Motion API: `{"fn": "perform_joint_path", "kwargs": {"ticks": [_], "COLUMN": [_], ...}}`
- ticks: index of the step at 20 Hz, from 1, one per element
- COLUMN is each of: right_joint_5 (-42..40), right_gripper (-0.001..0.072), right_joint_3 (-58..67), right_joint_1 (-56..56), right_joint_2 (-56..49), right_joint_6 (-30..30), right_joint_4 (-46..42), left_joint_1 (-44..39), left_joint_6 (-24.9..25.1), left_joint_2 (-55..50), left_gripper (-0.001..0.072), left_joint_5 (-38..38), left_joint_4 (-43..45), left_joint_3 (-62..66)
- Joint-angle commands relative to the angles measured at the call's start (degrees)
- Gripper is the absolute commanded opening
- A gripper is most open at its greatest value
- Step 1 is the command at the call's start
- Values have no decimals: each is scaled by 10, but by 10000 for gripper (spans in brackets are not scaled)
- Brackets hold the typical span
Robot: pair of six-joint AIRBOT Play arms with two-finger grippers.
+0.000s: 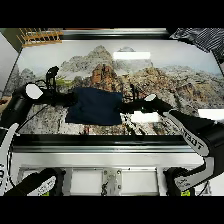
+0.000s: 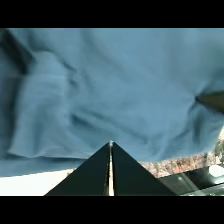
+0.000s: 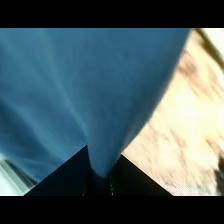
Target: Fold the clothes and pants, and hang the long-sleeved shirts on hangers.
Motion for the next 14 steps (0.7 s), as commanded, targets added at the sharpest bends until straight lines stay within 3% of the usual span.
{"fn": "perform_joint_path", "kwargs": {"ticks": [1, 4, 6, 9, 14], "right_joint_5": [-10, 6, 49, 80, 44], "right_gripper": [14, 15, 15, 15, 14], "right_joint_3": [29, 36, 35, 10, -111], "right_joint_1": [-47, -155, -240, -390, -592], "right_joint_2": [64, 184, 244, 293, 321], "right_joint_6": [44, 268, 352, 368, 434], "right_joint_4": [-127, -459, -617, -658, -657], "left_joint_1": [-2, -2, -2, -2, -2], "left_joint_6": [-3, -3, -5, -6, -21], "left_joint_2": [0, 0, 0, 0, 0], "left_gripper": [11, 10, 11, 10, 11], "left_joint_5": [0, 0, 1, 1, 0], "left_joint_4": [0, 0, 0, -1, 0], "left_joint_3": [-1, -1, -1, -1, -1]}}
